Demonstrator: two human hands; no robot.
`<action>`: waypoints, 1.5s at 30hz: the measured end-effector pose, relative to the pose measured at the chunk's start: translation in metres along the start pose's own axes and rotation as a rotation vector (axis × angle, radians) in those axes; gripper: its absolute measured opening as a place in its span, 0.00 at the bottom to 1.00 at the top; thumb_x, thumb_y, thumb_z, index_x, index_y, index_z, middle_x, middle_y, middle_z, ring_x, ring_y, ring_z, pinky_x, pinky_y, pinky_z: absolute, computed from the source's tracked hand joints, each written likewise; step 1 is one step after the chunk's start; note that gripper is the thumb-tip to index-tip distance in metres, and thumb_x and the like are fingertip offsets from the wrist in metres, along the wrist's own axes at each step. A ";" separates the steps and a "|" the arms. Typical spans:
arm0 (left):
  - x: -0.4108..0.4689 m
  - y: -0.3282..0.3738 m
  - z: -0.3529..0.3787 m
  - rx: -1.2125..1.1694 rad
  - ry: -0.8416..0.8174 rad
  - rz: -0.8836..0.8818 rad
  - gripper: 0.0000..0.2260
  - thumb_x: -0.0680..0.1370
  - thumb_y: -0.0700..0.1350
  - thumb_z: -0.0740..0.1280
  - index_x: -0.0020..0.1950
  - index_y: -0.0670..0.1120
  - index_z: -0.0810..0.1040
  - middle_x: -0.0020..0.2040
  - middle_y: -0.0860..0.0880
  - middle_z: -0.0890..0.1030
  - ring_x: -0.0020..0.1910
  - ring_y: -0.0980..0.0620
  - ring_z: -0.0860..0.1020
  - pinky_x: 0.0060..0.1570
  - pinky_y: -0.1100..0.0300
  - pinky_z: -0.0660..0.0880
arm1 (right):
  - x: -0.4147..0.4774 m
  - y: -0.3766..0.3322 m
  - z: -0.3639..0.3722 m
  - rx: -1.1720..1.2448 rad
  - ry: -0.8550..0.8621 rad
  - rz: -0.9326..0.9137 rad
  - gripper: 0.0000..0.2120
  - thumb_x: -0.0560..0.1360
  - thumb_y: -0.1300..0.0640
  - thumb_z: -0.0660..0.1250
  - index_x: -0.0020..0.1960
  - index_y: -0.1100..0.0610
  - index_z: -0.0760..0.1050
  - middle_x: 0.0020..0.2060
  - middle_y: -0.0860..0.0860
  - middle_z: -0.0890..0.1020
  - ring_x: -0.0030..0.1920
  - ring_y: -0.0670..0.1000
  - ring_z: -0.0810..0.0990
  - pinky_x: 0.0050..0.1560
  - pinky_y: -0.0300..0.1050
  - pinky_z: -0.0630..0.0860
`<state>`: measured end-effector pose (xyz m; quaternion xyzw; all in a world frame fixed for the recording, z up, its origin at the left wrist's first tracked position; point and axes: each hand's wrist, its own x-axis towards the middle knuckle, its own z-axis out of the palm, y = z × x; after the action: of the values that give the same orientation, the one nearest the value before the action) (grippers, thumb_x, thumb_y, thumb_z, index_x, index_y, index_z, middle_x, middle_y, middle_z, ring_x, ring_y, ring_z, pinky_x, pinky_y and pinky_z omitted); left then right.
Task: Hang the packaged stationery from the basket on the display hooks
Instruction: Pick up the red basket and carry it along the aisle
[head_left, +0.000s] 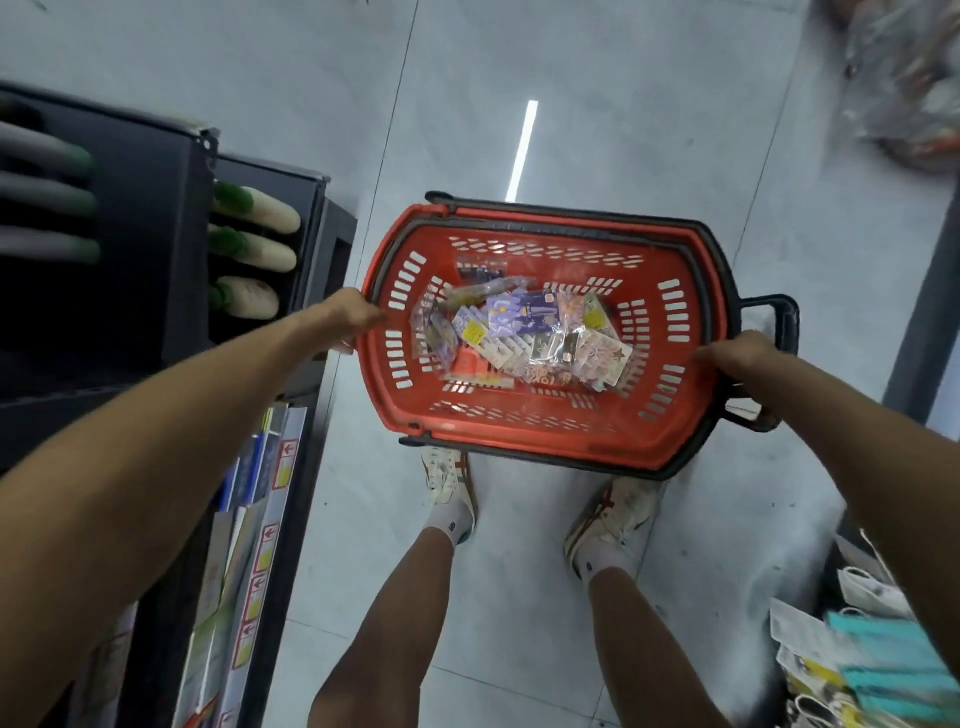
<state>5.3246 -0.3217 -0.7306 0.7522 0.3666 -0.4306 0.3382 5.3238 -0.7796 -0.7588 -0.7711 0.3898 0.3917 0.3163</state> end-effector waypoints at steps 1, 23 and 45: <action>-0.007 -0.002 0.002 0.025 -0.013 -0.013 0.06 0.82 0.44 0.70 0.48 0.43 0.76 0.44 0.44 0.83 0.40 0.46 0.83 0.55 0.47 0.82 | -0.004 -0.001 -0.005 -0.010 -0.014 0.007 0.18 0.77 0.63 0.73 0.65 0.62 0.75 0.55 0.61 0.80 0.52 0.61 0.80 0.54 0.55 0.79; -0.336 0.068 -0.022 0.506 0.257 0.210 0.19 0.83 0.56 0.65 0.52 0.40 0.81 0.43 0.47 0.84 0.38 0.47 0.83 0.42 0.54 0.80 | -0.306 0.078 -0.212 0.019 0.300 0.001 0.24 0.72 0.48 0.77 0.59 0.64 0.80 0.55 0.64 0.84 0.54 0.65 0.83 0.47 0.48 0.75; -0.509 0.255 0.037 0.678 0.551 1.006 0.19 0.80 0.50 0.68 0.65 0.41 0.68 0.56 0.36 0.77 0.52 0.34 0.79 0.47 0.41 0.76 | -0.479 0.174 -0.328 0.411 0.940 0.097 0.29 0.75 0.48 0.76 0.64 0.66 0.70 0.52 0.69 0.82 0.52 0.70 0.82 0.46 0.57 0.75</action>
<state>5.3417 -0.6130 -0.2405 0.9788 -0.1118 -0.1038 0.1363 5.1070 -0.9565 -0.2209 -0.7668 0.5942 -0.0677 0.2334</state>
